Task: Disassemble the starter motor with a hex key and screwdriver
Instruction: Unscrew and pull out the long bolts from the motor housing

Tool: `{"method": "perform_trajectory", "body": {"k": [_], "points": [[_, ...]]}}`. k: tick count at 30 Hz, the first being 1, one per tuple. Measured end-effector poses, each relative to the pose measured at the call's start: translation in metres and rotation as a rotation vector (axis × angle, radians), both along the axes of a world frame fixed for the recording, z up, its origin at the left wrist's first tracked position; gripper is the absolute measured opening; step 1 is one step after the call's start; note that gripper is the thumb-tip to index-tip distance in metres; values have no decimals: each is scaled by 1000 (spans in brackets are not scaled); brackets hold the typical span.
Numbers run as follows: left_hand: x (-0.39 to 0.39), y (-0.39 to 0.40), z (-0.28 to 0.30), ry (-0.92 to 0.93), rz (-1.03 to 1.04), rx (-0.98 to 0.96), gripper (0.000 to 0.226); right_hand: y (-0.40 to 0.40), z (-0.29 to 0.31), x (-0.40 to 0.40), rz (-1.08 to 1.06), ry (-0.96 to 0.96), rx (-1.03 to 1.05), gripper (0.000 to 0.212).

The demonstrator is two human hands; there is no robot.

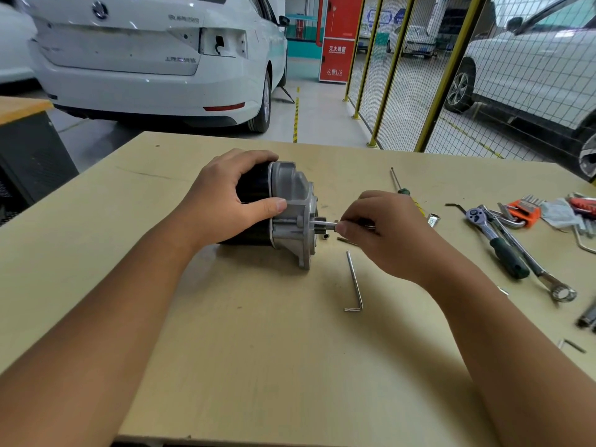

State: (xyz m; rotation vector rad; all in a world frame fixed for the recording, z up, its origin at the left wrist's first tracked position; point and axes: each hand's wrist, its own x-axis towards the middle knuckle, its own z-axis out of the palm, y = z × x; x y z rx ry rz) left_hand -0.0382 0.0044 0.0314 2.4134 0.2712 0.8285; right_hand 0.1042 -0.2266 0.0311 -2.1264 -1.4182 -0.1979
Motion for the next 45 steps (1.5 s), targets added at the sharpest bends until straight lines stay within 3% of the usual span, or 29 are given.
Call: {"method": "perform_trajectory", "body": {"k": [4, 7, 10, 15, 20, 27, 33, 38, 45], "points": [[0, -1, 0, -3, -3, -4, 71, -2, 3, 0, -42, -80, 25, 8], [0, -1, 0, -1, 1, -6, 71, -1, 1, -1, -17, 11, 87, 16], [0, -2, 1, -4, 6, -10, 71, 0, -2, -3, -1, 74, 94, 10], [0, -2, 1, -2, 1, -6, 71, 1, -1, 1, 18, 7, 30, 19], [0, -1, 1, -3, 0, -8, 71, 0, 1, -2, -25, -76, -15, 6], [0, -1, 1, -4, 2, -4, 71, 1, 1, -4, -21, -60, 34, 24], [0, 0, 0, -2, 1, -1, 70, 0, 0, -4, 3, 26, 65, 1], [0, -1, 0, -1, 4, -5, 71, 2, -1, -3, -7, -13, 56, 21], [-1, -3, 2, 3, 4, -9, 71, 1, 1, -3, -64, -92, 1, 6]]}}
